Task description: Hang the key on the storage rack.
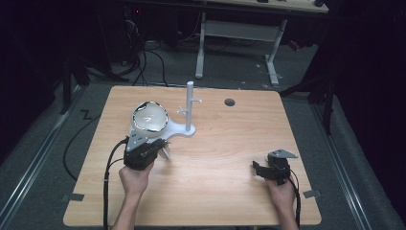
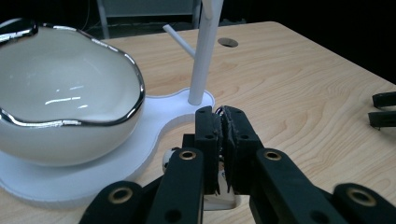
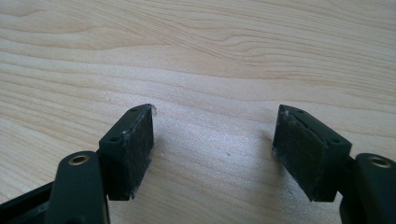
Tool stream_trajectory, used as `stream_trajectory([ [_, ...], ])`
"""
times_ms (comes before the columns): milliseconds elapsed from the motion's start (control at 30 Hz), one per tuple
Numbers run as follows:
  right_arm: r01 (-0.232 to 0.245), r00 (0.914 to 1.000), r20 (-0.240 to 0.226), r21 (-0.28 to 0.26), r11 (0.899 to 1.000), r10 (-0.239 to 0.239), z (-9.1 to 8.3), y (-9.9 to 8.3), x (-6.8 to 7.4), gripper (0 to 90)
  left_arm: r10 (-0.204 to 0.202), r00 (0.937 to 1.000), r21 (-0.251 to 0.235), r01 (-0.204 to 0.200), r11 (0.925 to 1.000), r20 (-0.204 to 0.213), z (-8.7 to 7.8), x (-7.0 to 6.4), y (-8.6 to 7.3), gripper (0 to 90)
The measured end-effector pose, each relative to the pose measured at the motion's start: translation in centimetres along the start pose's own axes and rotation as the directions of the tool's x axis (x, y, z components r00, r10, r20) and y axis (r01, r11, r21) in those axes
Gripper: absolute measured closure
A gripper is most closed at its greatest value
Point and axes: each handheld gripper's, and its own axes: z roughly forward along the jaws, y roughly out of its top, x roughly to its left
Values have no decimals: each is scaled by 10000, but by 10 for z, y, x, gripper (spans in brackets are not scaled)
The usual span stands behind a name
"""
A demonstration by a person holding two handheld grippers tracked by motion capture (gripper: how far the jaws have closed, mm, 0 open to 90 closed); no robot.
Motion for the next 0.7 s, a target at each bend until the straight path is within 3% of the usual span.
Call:
stream_trajectory([
  [700, -4, 10000, -9, 0, 10000, 4, 0, 0, 0, 291, 336, 9972, -323, -315, 9990, 666, 6, -2, 44, 851],
])
